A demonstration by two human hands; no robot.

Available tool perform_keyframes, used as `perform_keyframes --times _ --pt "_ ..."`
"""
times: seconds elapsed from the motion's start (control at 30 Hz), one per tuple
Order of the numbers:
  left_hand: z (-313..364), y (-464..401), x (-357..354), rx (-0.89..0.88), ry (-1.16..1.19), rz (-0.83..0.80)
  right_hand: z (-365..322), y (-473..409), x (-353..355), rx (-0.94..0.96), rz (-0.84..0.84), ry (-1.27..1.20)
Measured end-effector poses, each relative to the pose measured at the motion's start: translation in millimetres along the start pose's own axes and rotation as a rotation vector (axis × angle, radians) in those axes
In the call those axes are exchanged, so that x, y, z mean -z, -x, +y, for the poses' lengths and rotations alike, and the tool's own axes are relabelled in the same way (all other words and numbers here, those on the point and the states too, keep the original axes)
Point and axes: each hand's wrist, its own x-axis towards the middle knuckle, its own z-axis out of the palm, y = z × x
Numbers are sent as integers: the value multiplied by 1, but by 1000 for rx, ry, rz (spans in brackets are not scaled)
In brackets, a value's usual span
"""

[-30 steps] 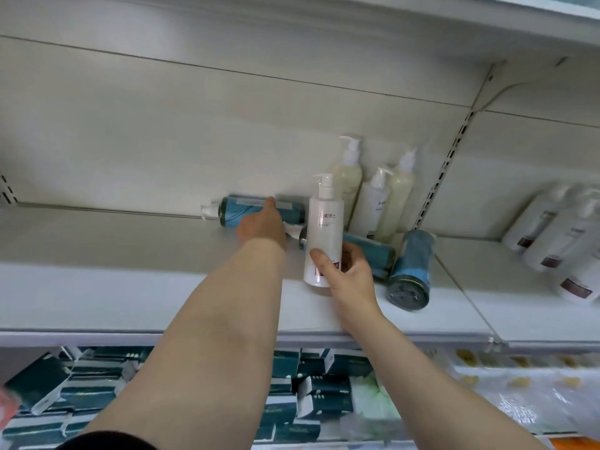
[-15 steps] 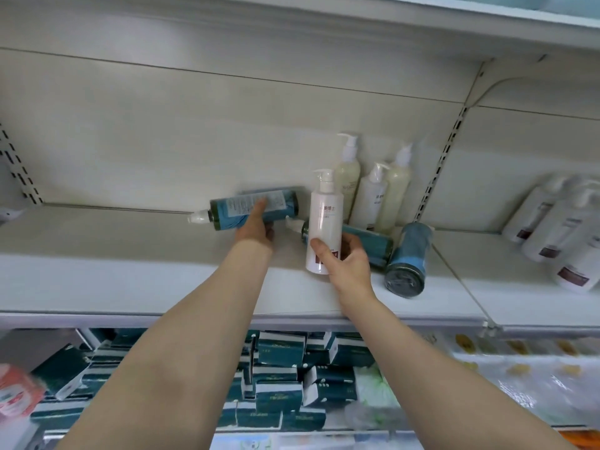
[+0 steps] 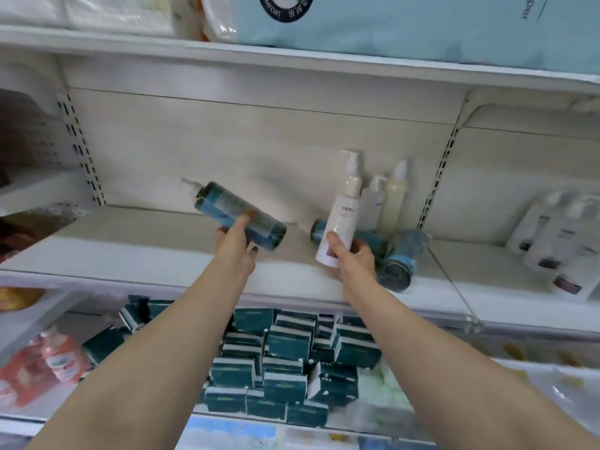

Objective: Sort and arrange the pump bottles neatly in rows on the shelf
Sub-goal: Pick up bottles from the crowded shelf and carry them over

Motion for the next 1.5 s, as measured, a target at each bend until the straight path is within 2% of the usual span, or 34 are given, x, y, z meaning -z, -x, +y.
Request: perform_keyframes --times 0.17,0.4,0.6,0.9,1.23,1.5 --pt "-6 51 -22 76 3 -103 -20 14 28 28 -32 -23" --pt "-68 138 -75 142 0 -262 -47 40 117 37 -37 -104" --pt "-134 214 -130 195 -22 -315 -66 59 234 77 54 -55" --pt "-225 296 -190 304 -89 -381 -75 72 370 121 216 -3" --pt "-290 298 -251 326 -157 -478 -93 41 454 129 299 -22" --pt "-324 274 -309 393 -112 -569 -109 -15 488 155 413 94"
